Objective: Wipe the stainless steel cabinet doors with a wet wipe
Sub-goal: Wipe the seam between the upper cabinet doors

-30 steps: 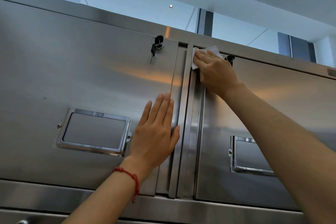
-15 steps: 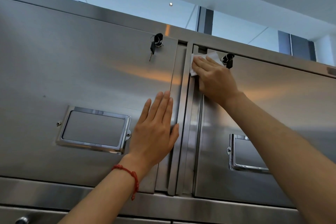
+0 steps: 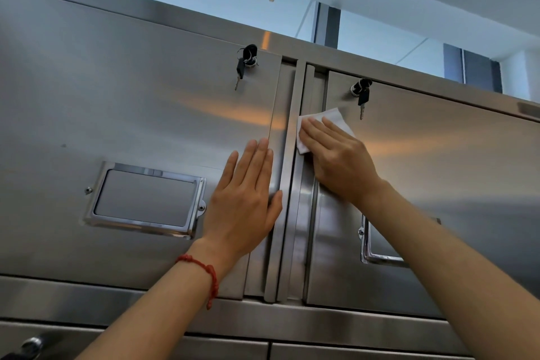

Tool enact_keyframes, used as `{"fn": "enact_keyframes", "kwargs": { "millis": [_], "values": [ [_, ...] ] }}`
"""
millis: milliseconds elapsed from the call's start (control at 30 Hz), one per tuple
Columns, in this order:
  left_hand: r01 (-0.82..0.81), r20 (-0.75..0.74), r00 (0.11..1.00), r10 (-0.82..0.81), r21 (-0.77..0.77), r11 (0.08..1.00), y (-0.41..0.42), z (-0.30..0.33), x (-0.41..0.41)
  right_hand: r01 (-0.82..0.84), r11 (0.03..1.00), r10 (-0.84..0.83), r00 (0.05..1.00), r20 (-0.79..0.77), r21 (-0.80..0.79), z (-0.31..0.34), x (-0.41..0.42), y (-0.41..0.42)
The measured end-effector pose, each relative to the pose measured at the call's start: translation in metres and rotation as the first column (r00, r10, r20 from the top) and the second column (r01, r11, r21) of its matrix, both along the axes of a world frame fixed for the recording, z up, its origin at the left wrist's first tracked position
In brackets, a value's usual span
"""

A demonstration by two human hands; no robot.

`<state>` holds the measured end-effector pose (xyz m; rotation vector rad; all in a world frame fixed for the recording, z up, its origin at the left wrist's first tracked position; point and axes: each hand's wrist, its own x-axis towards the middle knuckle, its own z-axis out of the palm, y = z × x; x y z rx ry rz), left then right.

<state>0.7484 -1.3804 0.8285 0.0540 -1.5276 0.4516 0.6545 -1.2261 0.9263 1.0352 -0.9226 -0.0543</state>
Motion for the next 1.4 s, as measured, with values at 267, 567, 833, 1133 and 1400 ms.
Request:
{"fn": "enact_keyframes", "kwargs": {
  "millis": [267,567,833,1133,1400],
  "values": [
    [-0.005,0.004,1.000,0.005,0.003,1.000,0.001,0.000,0.001,0.010,0.999,-0.009,1.000,-0.020,0.041,-0.025,0.000,0.004],
    [0.000,0.014,1.000,-0.001,0.011,1.000,-0.001,0.000,0.000,0.018,0.996,-0.013,0.999,-0.051,0.092,-0.046,-0.001,0.010],
    [0.004,-0.020,1.000,-0.004,-0.005,1.000,0.000,0.000,0.000,-0.032,0.999,0.031,0.999,0.031,0.041,-0.039,0.000,0.005],
    [-0.002,-0.010,1.000,0.002,-0.003,1.000,-0.001,-0.001,0.000,-0.067,0.997,0.064,0.996,0.059,0.038,-0.036,0.000,0.005],
    [0.000,-0.005,1.000,0.000,-0.003,1.000,0.000,0.000,-0.001,-0.067,0.997,0.066,0.997,0.046,0.032,-0.054,-0.004,0.005]
  ]
}}
